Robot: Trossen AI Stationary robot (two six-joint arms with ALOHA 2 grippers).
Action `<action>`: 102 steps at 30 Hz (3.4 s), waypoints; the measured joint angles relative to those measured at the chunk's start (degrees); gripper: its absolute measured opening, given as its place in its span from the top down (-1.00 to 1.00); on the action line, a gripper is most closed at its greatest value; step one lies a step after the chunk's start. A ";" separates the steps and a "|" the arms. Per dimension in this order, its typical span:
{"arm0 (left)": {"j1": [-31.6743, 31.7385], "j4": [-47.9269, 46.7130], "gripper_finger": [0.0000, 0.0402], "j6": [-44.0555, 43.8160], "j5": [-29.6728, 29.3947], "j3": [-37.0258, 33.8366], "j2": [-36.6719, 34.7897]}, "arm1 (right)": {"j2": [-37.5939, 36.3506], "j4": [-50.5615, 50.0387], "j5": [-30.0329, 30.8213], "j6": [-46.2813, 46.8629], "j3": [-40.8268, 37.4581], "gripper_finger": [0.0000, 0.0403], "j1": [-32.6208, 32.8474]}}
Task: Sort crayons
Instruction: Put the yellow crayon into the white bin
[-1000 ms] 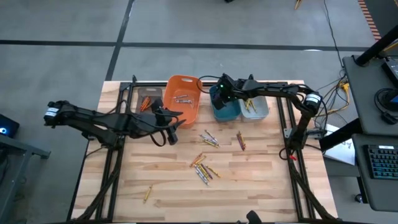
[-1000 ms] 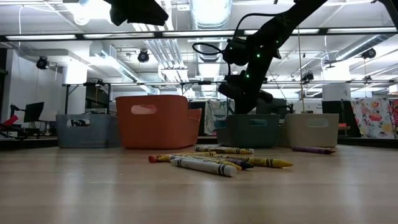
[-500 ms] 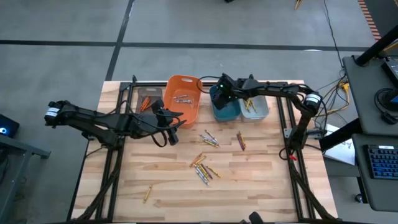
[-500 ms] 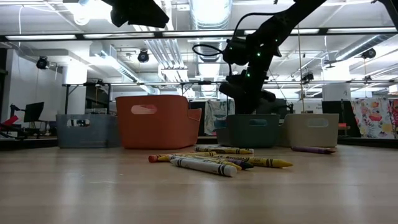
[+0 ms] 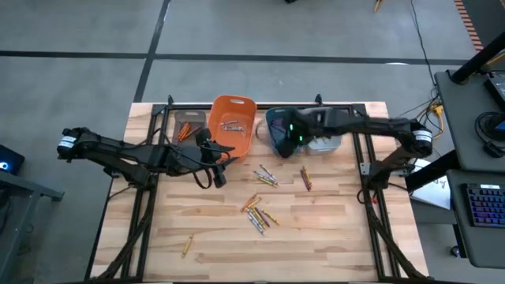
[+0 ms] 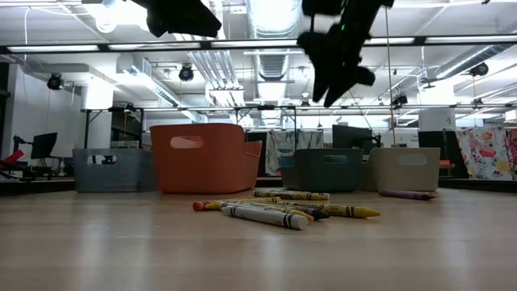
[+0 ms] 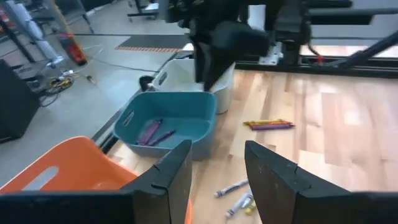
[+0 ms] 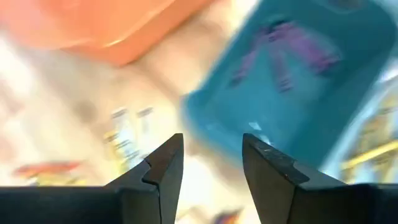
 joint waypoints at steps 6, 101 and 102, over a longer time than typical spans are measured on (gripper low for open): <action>-3.07 -0.39 0.35 2.23 2.98 -0.42 -0.02 | -0.18 -0.52 -0.04 12.75 -0.62 0.28 13.92; -6.14 29.22 0.35 32.61 17.93 -22.32 -12.87 | 24.41 49.16 -4.20 -29.57 -14.42 0.42 22.25; -6.12 29.20 0.35 32.61 17.93 -22.32 -12.87 | 24.41 49.15 -4.53 -29.72 -14.44 0.47 22.09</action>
